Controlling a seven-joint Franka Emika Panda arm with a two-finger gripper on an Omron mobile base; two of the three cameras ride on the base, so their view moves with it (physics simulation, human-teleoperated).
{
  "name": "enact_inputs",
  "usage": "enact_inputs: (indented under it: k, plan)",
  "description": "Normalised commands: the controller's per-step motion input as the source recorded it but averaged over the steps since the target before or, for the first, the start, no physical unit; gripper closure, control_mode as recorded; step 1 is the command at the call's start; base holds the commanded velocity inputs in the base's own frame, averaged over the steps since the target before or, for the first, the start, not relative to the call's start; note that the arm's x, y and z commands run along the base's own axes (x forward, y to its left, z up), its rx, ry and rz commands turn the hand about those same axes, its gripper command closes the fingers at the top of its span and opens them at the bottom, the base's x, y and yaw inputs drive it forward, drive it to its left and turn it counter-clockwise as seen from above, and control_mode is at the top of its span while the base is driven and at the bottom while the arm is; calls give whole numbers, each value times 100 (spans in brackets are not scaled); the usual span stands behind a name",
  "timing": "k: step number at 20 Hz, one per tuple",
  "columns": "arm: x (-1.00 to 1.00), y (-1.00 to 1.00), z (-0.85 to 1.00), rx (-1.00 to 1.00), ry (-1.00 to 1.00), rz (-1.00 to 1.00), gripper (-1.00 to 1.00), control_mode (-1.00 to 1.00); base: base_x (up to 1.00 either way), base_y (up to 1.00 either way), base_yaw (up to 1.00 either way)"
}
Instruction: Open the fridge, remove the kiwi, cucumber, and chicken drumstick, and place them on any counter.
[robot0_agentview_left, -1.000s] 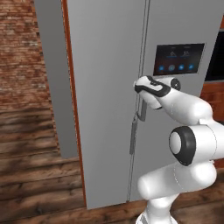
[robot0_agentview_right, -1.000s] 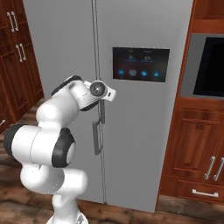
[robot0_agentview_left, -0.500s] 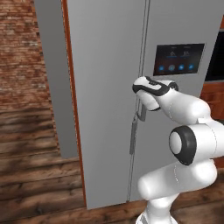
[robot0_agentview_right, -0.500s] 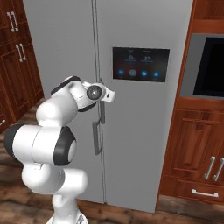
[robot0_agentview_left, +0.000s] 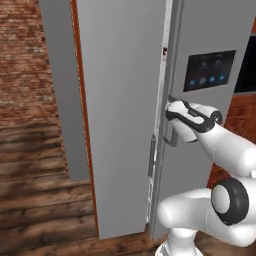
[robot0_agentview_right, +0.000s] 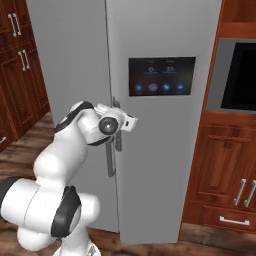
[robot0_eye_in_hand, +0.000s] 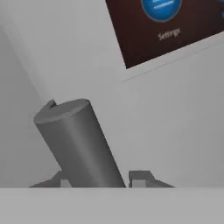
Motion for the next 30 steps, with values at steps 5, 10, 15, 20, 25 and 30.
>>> enact_inputs:
  k: [5,10,15,20,25,30]
  plan:
    - [-100,-59,0,-3,-16,3,100,-100,0,0,0]
    - [-100,-60,0,-8,-9,5,100,-100,0,0,0]
    - [-100,-41,14,-17,0,2,100,-100,0,0,0]
    - [-100,-35,21,-18,7,0,100,-100,0,0,0]
    - [-100,-20,7,-20,7,1,100,-100,0,0,0]
    - [-60,6,10,-11,0,2,-100,-100,0,0,0]
